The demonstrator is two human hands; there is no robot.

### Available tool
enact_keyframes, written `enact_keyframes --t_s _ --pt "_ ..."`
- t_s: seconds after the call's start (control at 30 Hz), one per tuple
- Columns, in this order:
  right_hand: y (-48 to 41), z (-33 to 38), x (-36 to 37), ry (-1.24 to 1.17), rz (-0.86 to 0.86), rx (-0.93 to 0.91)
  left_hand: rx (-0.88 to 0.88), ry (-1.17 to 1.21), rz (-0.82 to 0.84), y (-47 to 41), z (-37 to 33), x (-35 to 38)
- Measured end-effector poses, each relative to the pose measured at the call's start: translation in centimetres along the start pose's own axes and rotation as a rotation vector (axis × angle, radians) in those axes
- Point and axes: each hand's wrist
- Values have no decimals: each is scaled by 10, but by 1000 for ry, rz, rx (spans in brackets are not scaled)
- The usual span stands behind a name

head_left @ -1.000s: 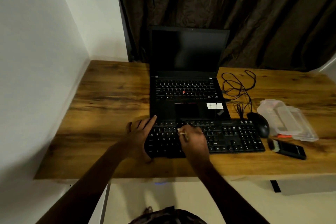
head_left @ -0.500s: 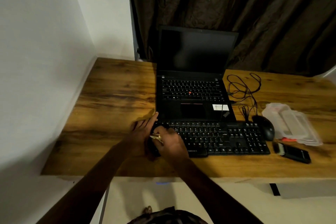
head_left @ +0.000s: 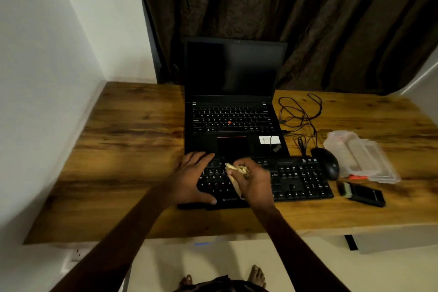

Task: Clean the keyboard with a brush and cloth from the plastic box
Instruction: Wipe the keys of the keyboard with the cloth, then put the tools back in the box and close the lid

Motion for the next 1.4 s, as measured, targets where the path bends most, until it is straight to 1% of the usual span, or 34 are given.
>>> enact_keyframes --t_s 0.07,0.13,0.17,0.33,0.47,0.6,0.7,0.77,0.87,0.97,1.03,1.1,1.17,1.23,1.3,1.33,1.4 --pt "-6 -13 -12 -207 -41 58 14 280 -14 -11 -22 8" --pt "-12 -23 -28 -366 -35 76 17 584 -5 -22 -43 17" --pt "-15 -27 -38 -430 -27 70 4 678 -1 -30 -55 22" --pt "-28 -53 -90 -615 -21 99 -107 980 0 -66 -111 36" --pt "-37 -79 -127 -675 -20 118 -95 1212 21 -90 -152 44" --pt "-42 -104 -161 -683 -11 148 -94 1226 62 -114 -190 55" --pt "-42 -119 -186 -695 -38 231 -129 1245 52 -127 -217 64" --pt "-40 -129 -205 -700 -39 289 -164 1290 21 -137 -233 70" --pt "-34 -142 -225 -684 11 368 -205 1411 -7 -149 -254 76" --pt "-32 -150 -239 -724 63 422 -167 1472 88 -160 -272 77" --pt "-33 -157 -249 -818 85 446 -149 1512 156 -168 -284 78" --pt "-35 -162 -260 -928 109 506 -127 1535 188 -175 -291 82" --pt "-37 -167 -269 -1019 122 535 -118 1551 179 -183 -295 86" --pt "-39 -174 -277 -1111 98 557 -136 1580 158 -192 -298 89" --pt "-42 -182 -281 -1151 61 590 -154 1577 96 -202 -299 91" --pt "-44 -187 -284 -1167 44 611 -169 1554 50 -208 -300 91" --pt "-48 -197 -289 -1209 3 643 -196 1430 -35 -220 -301 89"
Point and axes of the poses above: each hand's wrist, its own y-axis away from the middle knuckle, its own x-axis out of the palm, z = x × y, and after that the axes turned 1 degree about -y, right-handed
